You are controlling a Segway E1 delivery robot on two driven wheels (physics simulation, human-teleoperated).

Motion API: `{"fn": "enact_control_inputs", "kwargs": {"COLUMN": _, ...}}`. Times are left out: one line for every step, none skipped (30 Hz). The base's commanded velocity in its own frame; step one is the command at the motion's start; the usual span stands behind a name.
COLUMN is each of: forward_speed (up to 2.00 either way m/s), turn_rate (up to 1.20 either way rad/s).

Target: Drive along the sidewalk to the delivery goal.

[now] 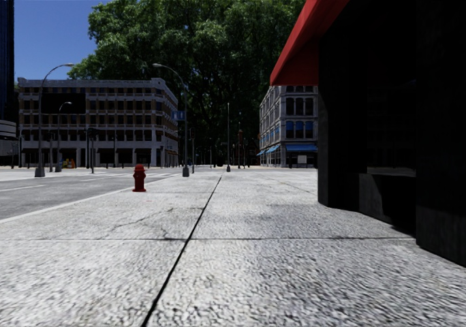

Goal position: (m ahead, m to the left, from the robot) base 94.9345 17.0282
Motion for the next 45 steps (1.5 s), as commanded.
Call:
{"fn": "enact_control_inputs", "kwargs": {"forward_speed": 2.00, "turn_rate": 0.00}}
{"fn": "enact_control_inputs", "kwargs": {"forward_speed": 2.00, "turn_rate": 0.00}}
{"fn": "enact_control_inputs", "kwargs": {"forward_speed": 2.00, "turn_rate": 0.00}}
{"fn": "enact_control_inputs", "kwargs": {"forward_speed": 2.00, "turn_rate": 0.00}}
{"fn": "enact_control_inputs", "kwargs": {"forward_speed": 2.00, "turn_rate": 0.00}}
{"fn": "enact_control_inputs", "kwargs": {"forward_speed": 2.00, "turn_rate": 0.00}}
{"fn": "enact_control_inputs", "kwargs": {"forward_speed": 2.00, "turn_rate": 0.00}}
{"fn": "enact_control_inputs", "kwargs": {"forward_speed": 2.00, "turn_rate": 0.00}}
{"fn": "enact_control_inputs", "kwargs": {"forward_speed": 2.00, "turn_rate": 0.00}}
{"fn": "enact_control_inputs", "kwargs": {"forward_speed": 2.00, "turn_rate": 0.00}}
{"fn": "enact_control_inputs", "kwargs": {"forward_speed": 2.00, "turn_rate": 0.00}}
{"fn": "enact_control_inputs", "kwargs": {"forward_speed": 2.00, "turn_rate": 0.00}}
{"fn": "enact_control_inputs", "kwargs": {"forward_speed": 2.00, "turn_rate": 0.00}}
{"fn": "enact_control_inputs", "kwargs": {"forward_speed": 2.00, "turn_rate": 0.00}}
{"fn": "enact_control_inputs", "kwargs": {"forward_speed": 2.00, "turn_rate": 0.00}}
{"fn": "enact_control_inputs", "kwargs": {"forward_speed": 2.00, "turn_rate": 0.00}}
{"fn": "enact_control_inputs", "kwargs": {"forward_speed": 2.00, "turn_rate": 0.00}}
{"fn": "enact_control_inputs", "kwargs": {"forward_speed": 2.00, "turn_rate": 0.00}}
{"fn": "enact_control_inputs", "kwargs": {"forward_speed": 2.00, "turn_rate": 0.00}}
{"fn": "enact_control_inputs", "kwargs": {"forward_speed": 2.00, "turn_rate": 0.00}}
{"fn": "enact_control_inputs", "kwargs": {"forward_speed": 2.00, "turn_rate": 0.00}}
{"fn": "enact_control_inputs", "kwargs": {"forward_speed": 2.00, "turn_rate": 0.00}}
{"fn": "enact_control_inputs", "kwargs": {"forward_speed": 2.00, "turn_rate": 0.00}}
{"fn": "enact_control_inputs", "kwargs": {"forward_speed": 2.00, "turn_rate": 0.00}}
{"fn": "enact_control_inputs", "kwargs": {"forward_speed": 2.00, "turn_rate": 0.00}}
{"fn": "enact_control_inputs", "kwargs": {"forward_speed": 2.00, "turn_rate": 0.00}}
{"fn": "enact_control_inputs", "kwargs": {"forward_speed": 2.00, "turn_rate": 0.00}}
{"fn": "enact_control_inputs", "kwargs": {"forward_speed": 2.00, "turn_rate": 0.00}}
{"fn": "enact_control_inputs", "kwargs": {"forward_speed": 2.00, "turn_rate": 0.00}}
{"fn": "enact_control_inputs", "kwargs": {"forward_speed": 2.00, "turn_rate": 0.00}}
{"fn": "enact_control_inputs", "kwargs": {"forward_speed": 2.00, "turn_rate": 0.00}}
{"fn": "enact_control_inputs", "kwargs": {"forward_speed": 2.00, "turn_rate": 0.00}}
{"fn": "enact_control_inputs", "kwargs": {"forward_speed": 2.00, "turn_rate": 0.00}}
{"fn": "enact_control_inputs", "kwargs": {"forward_speed": 2.00, "turn_rate": 0.00}}
{"fn": "enact_control_inputs", "kwargs": {"forward_speed": 2.00, "turn_rate": 0.00}}
{"fn": "enact_control_inputs", "kwargs": {"forward_speed": 2.00, "turn_rate": 0.00}}
{"fn": "enact_control_inputs", "kwargs": {"forward_speed": 2.00, "turn_rate": 0.00}}
{"fn": "enact_control_inputs", "kwargs": {"forward_speed": 2.00, "turn_rate": 0.00}}
{"fn": "enact_control_inputs", "kwargs": {"forward_speed": 2.00, "turn_rate": 0.00}}
{"fn": "enact_control_inputs", "kwargs": {"forward_speed": 2.00, "turn_rate": 0.00}}
{"fn": "enact_control_inputs", "kwargs": {"forward_speed": 2.00, "turn_rate": 0.00}}
{"fn": "enact_control_inputs", "kwargs": {"forward_speed": 2.00, "turn_rate": 0.00}}
{"fn": "enact_control_inputs", "kwargs": {"forward_speed": 2.00, "turn_rate": 0.00}}
{"fn": "enact_control_inputs", "kwargs": {"forward_speed": 2.00, "turn_rate": 0.00}}
{"fn": "enact_control_inputs", "kwargs": {"forward_speed": 2.00, "turn_rate": 0.00}}
